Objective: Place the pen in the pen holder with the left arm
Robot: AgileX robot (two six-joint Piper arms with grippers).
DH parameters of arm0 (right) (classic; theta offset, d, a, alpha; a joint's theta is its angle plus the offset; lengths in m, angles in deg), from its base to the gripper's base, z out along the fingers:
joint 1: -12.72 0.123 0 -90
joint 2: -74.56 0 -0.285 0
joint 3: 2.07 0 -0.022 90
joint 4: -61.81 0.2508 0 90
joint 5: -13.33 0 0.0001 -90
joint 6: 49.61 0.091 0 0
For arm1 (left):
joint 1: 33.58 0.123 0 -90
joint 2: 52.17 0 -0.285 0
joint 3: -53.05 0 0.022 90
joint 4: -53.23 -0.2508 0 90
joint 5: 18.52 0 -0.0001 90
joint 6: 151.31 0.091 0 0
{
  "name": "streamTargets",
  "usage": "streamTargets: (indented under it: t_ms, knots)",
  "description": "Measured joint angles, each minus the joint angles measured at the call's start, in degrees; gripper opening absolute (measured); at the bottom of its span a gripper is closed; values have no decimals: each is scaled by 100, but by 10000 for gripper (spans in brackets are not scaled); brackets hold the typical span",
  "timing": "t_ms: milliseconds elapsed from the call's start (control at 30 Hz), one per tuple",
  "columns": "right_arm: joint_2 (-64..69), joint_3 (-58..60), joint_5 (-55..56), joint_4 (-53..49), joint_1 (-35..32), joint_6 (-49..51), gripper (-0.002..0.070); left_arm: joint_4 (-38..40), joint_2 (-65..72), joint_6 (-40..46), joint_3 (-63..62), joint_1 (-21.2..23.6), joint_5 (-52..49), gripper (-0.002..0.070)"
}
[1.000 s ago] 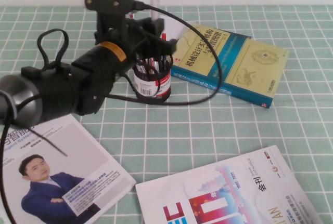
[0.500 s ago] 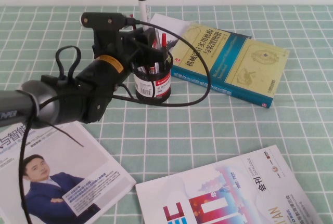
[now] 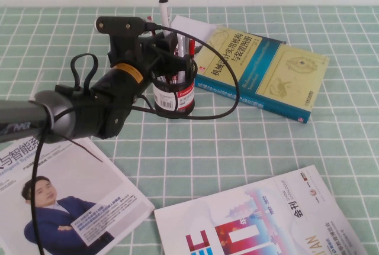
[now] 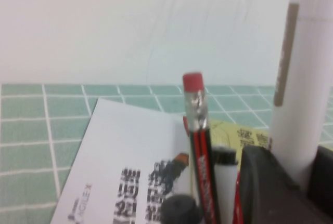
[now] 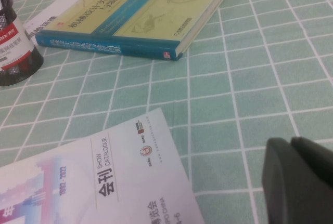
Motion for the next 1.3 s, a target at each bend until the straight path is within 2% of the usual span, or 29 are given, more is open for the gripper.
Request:
streamTargets:
  t_ms: [267,633,733,900,1067,1200,1300]
  knots:
    - [0,0,0,0,0,0,-20,-10,13,0,0,0,-526,115]
    - [0,0,0,0,0,0,-20,-66,13,0,0,0,-574,116]
    - [0,0,0,0,0,0,-20,-148,13,0,0,0,-629,153]
    - [0,0,0,0,0,0,-20,-173,-115,-9,0,0,-1010,259]
    - [0,0,0,0,0,0,-20,-184,-537,-24,103,0,-1420,284]
    - [0,0,0,0,0,0,-20,-184,-1118,-24,255,0,-1821,264]
    - [0,0,0,0,0,0,-20,-184,-1694,-24,360,0,-2421,158]
